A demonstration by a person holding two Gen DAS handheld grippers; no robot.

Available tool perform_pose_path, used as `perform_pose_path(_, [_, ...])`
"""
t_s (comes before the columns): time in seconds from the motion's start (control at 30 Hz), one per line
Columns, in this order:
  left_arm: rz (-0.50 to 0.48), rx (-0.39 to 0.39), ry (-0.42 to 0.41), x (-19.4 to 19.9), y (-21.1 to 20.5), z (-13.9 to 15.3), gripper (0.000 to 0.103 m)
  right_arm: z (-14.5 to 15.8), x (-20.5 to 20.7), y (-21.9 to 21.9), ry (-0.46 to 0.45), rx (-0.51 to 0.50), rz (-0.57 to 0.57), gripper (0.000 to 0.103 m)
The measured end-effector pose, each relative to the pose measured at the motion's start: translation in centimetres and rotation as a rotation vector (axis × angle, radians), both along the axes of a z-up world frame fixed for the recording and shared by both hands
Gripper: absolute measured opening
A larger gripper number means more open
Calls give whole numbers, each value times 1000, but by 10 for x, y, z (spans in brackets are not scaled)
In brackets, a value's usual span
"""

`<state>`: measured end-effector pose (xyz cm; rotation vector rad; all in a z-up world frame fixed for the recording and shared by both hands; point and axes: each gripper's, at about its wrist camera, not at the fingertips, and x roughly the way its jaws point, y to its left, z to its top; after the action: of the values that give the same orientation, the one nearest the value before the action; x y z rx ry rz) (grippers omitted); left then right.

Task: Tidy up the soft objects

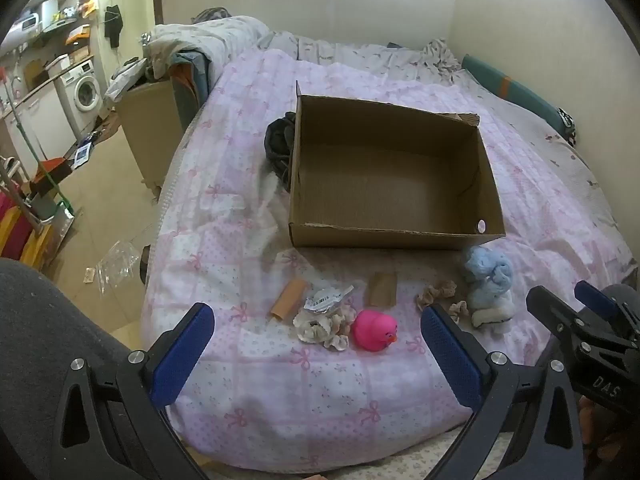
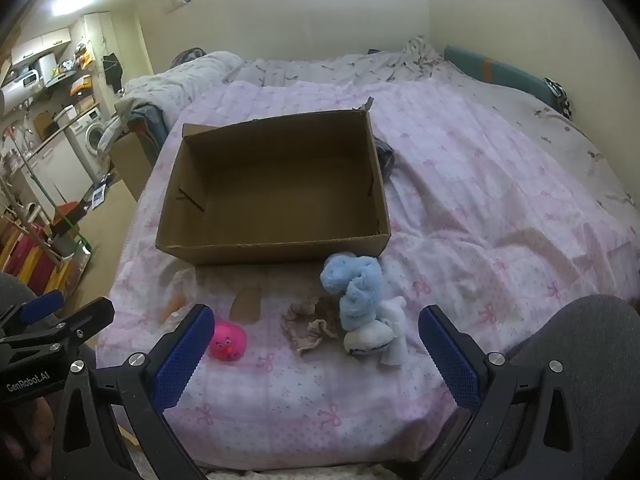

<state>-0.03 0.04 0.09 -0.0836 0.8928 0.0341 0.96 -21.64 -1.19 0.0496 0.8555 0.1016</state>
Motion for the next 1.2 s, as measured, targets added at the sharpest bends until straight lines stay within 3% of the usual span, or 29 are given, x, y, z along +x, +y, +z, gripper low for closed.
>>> perform_pose_path(1.2, [3,-9,12,-2,3,3,103,-1,0,0,6,0,-5,103])
